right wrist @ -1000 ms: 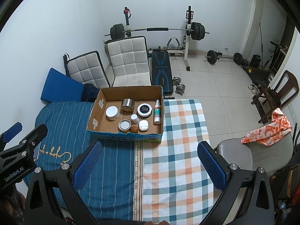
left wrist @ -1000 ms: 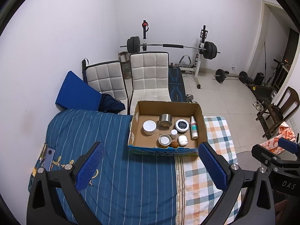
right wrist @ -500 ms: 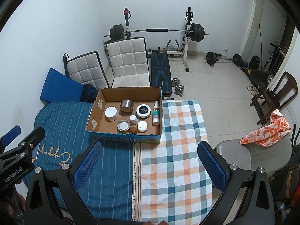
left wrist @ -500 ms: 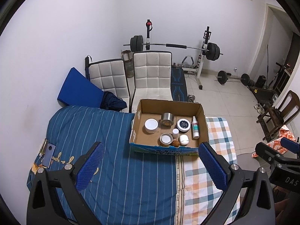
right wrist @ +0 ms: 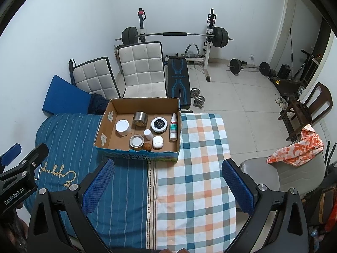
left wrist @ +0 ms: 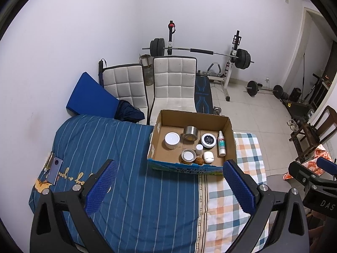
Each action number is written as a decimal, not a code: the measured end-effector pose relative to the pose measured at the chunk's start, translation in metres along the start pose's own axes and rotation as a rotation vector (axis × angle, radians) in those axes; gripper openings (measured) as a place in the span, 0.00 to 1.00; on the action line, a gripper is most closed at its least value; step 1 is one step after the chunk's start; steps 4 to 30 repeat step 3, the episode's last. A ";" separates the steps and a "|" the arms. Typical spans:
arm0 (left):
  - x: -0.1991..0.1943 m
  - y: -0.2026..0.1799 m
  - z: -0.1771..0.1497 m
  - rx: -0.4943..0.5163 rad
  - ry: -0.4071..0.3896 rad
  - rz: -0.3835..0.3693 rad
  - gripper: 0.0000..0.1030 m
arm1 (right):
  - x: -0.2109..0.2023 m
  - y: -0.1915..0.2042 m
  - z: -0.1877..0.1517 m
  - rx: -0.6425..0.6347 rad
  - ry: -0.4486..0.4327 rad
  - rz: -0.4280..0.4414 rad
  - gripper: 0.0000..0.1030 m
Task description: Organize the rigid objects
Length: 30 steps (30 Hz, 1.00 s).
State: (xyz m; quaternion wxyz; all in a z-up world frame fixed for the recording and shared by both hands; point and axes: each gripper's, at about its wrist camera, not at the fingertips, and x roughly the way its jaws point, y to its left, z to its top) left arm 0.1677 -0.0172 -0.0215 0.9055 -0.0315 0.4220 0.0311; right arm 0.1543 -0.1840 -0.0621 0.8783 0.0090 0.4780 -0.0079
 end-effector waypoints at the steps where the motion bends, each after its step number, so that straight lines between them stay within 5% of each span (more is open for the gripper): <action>1: 0.000 0.000 0.000 0.000 -0.001 0.002 1.00 | 0.000 0.000 0.000 -0.002 0.001 -0.001 1.00; 30: 0.000 -0.001 -0.001 0.001 -0.002 0.000 1.00 | 0.000 0.000 0.000 0.002 0.002 0.001 1.00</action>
